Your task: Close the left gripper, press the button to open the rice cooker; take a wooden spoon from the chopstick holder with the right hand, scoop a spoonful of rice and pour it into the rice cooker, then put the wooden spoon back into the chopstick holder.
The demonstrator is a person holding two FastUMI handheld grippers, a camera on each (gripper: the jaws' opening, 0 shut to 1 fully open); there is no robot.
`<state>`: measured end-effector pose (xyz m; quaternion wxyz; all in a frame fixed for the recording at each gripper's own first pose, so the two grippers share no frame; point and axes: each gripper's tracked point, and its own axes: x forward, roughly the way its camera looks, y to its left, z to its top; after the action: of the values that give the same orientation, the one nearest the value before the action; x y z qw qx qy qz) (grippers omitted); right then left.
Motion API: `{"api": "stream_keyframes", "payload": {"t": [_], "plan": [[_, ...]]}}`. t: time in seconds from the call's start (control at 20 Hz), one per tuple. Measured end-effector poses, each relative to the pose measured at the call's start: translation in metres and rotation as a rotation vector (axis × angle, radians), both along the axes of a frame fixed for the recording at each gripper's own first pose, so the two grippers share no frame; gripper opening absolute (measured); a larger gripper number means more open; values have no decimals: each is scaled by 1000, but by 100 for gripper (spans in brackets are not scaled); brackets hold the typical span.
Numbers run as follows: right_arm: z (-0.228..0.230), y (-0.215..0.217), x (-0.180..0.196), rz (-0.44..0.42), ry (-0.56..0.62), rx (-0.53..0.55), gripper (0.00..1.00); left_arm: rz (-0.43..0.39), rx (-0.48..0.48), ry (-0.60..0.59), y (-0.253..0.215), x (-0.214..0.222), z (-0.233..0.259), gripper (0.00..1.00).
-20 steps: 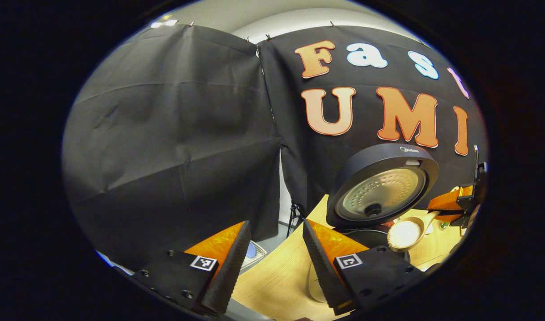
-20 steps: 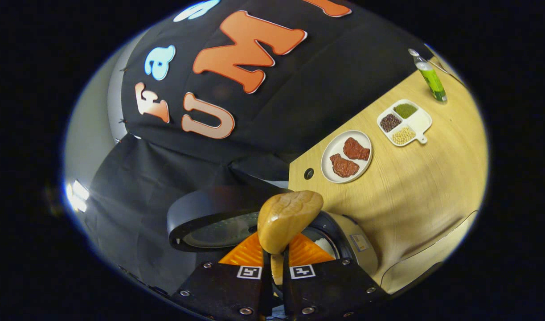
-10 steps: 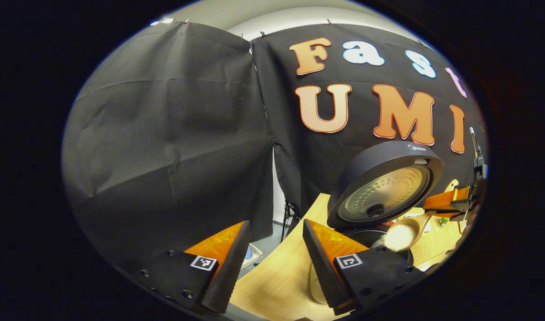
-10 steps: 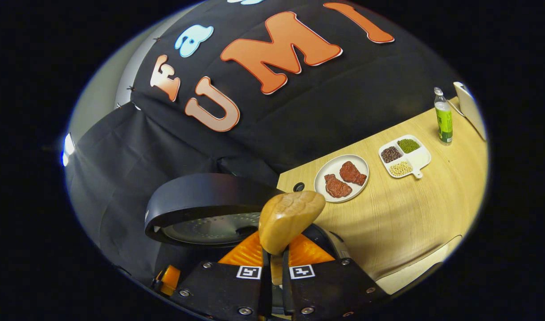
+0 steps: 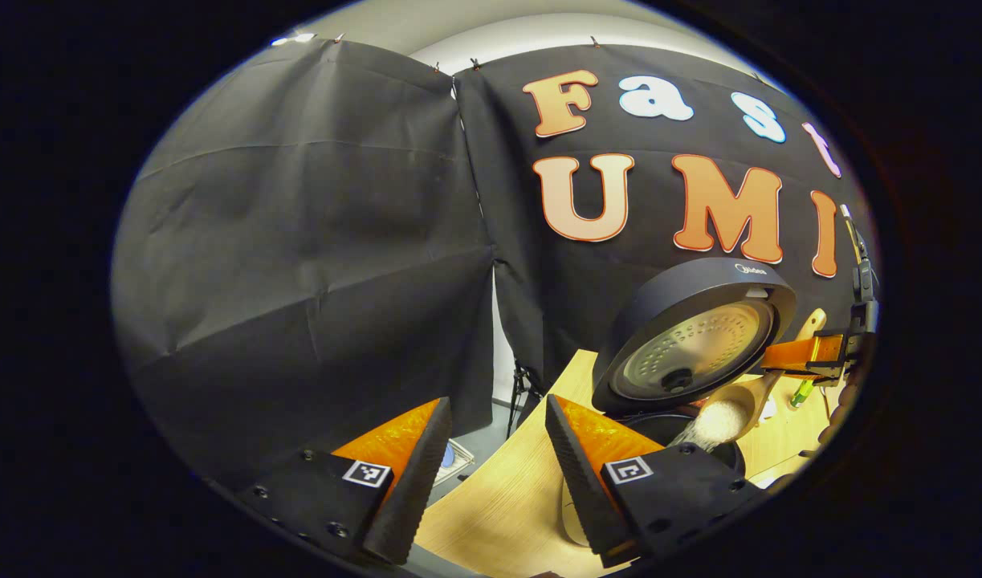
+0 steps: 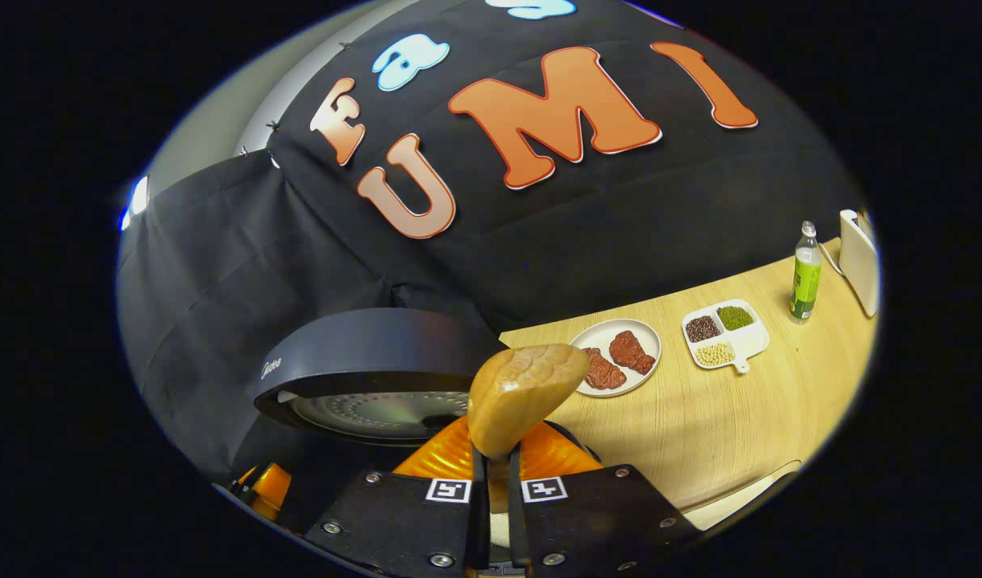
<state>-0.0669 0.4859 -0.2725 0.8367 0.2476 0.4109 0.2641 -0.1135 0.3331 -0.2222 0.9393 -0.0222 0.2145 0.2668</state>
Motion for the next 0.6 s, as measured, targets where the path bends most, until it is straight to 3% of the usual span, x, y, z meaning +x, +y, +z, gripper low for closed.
{"api": "stream_keyframes", "payload": {"t": [0.1, 0.15, 0.2, 0.25, 0.6], "plan": [[3, 3, -3, 18, -29, -18, 9, 6, -1, 1, 1, -2, 0, 82], [4, 3, -3, 18, -44, -27, 9, 8, -2, 4, 2, -3, -1, 76], [5, 6, -4, 25, -60, -33, 9, 11, -2, 5, 2, -4, -1, 76], [6, 7, -5, 32, -72, -39, 9, 13, -4, 6, 2, -5, -1, 82], [24, 11, -5, 100, -189, -86, 9, 30, -5, 15, 6, -9, -5, 82]]}}
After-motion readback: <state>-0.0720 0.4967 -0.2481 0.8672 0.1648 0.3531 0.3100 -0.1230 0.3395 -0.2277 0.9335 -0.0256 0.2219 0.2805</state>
